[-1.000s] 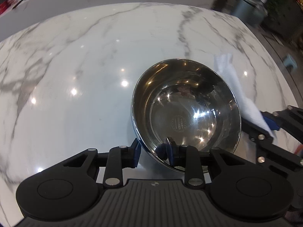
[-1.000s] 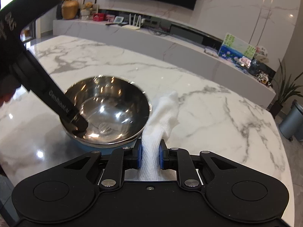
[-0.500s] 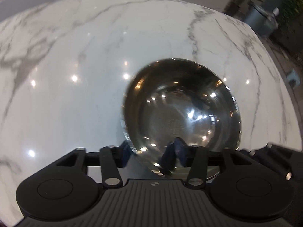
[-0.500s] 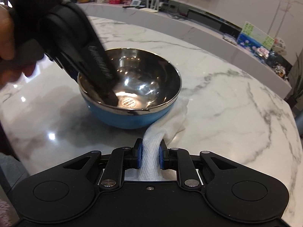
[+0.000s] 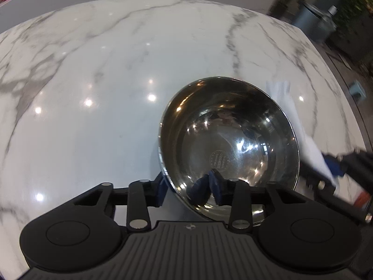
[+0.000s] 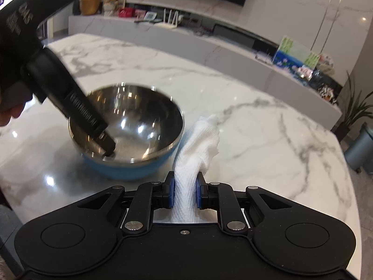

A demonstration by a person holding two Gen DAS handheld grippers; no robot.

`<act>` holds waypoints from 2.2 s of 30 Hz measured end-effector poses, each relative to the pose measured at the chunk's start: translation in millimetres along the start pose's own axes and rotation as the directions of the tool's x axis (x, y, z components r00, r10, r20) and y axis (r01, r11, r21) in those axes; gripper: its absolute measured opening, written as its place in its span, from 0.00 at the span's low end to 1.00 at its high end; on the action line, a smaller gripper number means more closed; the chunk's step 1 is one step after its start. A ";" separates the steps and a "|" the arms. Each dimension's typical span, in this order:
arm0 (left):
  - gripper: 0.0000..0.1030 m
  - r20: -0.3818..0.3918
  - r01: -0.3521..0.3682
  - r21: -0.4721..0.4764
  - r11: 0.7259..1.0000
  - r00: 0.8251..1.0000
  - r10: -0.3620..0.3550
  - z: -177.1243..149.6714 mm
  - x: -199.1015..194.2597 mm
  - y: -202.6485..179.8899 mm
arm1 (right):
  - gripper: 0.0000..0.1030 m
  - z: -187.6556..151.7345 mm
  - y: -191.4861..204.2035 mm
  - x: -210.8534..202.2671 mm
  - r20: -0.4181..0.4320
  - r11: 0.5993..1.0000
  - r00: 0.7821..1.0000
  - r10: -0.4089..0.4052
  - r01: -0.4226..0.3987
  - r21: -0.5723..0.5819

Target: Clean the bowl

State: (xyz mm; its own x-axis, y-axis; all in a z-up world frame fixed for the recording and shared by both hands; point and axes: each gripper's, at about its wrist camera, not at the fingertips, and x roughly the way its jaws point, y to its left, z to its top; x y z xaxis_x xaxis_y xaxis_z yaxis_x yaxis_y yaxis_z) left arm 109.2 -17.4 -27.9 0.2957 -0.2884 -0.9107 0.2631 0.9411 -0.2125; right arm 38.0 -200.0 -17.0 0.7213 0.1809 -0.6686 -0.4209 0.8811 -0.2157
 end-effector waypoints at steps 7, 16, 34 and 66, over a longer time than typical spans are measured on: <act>0.31 -0.004 0.006 0.015 1.000 1.000 -0.006 1.1 0.7 -2.1 | 0.15 -8.6 4.4 1.6 -0.021 1.000 1.000 0.018 -0.018 -0.009; 0.48 0.012 -0.026 -0.064 0.998 1.000 0.027 -4.6 1.7 -1.2 | 0.15 -19.9 18.8 11.5 -0.092 0.997 0.994 0.065 -0.068 -0.029; 0.31 0.066 -0.016 -0.152 0.988 0.997 0.027 -21.4 -4.6 -5.4 | 0.15 -18.4 8.6 8.9 -0.076 1.000 0.997 0.028 -0.029 -0.004; 0.43 0.107 -0.030 -0.066 0.997 0.994 0.037 -21.2 -8.1 5.5 | 0.15 -19.8 10.4 17.9 -0.029 0.996 0.998 0.059 -0.061 -0.067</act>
State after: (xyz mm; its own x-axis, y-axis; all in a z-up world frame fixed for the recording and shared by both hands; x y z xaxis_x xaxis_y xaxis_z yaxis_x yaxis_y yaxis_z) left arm 88.7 -6.1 -29.2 0.4015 -0.2707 -0.8749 0.1926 0.9589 -0.2083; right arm 35.7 -196.2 -45.3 0.6790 0.2195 -0.7006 -0.4997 0.8373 -0.2219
